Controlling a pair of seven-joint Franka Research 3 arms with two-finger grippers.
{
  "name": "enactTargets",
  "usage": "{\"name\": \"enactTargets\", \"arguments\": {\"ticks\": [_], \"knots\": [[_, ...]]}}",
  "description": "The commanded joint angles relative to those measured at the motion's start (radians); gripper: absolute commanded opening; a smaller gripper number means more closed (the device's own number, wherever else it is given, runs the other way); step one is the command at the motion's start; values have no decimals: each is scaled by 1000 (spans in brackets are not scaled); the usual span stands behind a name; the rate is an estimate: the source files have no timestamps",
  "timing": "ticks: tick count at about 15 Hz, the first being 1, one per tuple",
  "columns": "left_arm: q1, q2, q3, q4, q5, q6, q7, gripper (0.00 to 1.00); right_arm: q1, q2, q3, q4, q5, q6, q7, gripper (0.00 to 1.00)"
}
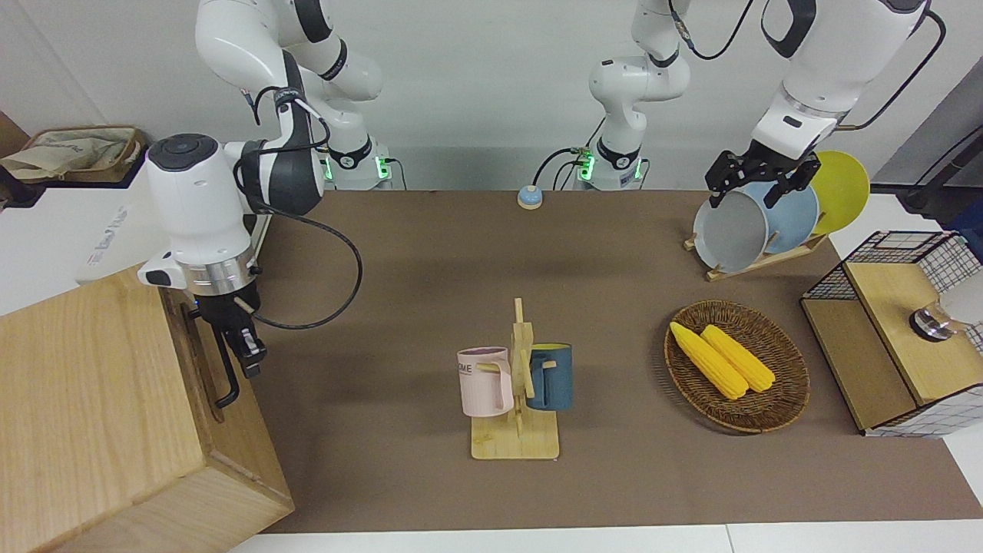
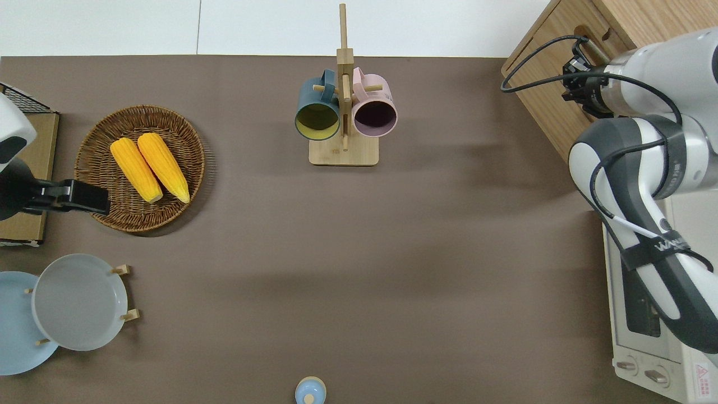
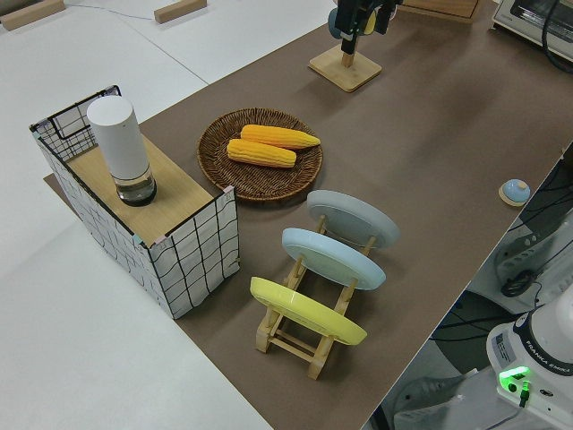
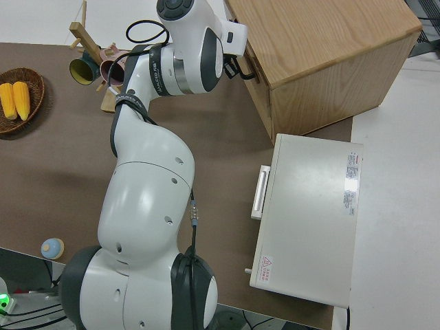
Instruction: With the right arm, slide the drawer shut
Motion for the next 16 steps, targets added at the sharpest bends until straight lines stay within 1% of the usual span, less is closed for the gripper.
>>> {"name": "enactTargets", "arguments": {"ticks": [1,4,5,6,8,10,11,12,13,14,16], "knots": [[4,11,-6,26,17,-20,10,993,-35,17,7,12,-14,48,-69,0],[4,11,-6,26,17,-20,10,993,-8,10,7,10,-14,34,-65,0],[4,11,-6,24,17,-20,10,993,6,3,9,7,-12,24,-65,0],[4,11,-6,26,17,-20,10,993,29,-3,7,7,-9,-4,-68,0],[4,11,-6,24,17,-20,10,993,63,-24,9,7,-8,-79,-72,0],[4,11,-6,26,17,-20,10,993,109,-43,9,7,0,-160,-72,0],[4,11,-6,26,17,-20,10,993,120,-44,16,7,18,-197,-75,0],[4,11,-6,26,17,-20,10,993,124,-53,27,7,38,-226,-95,0],[4,11,-6,26,17,-20,10,993,130,-67,30,6,52,-258,-139,0],[4,11,-6,24,17,-20,10,993,144,-84,29,6,61,-297,-184,0],[4,11,-6,24,17,-20,10,993,152,-112,26,6,93,-369,-262,0]]}}
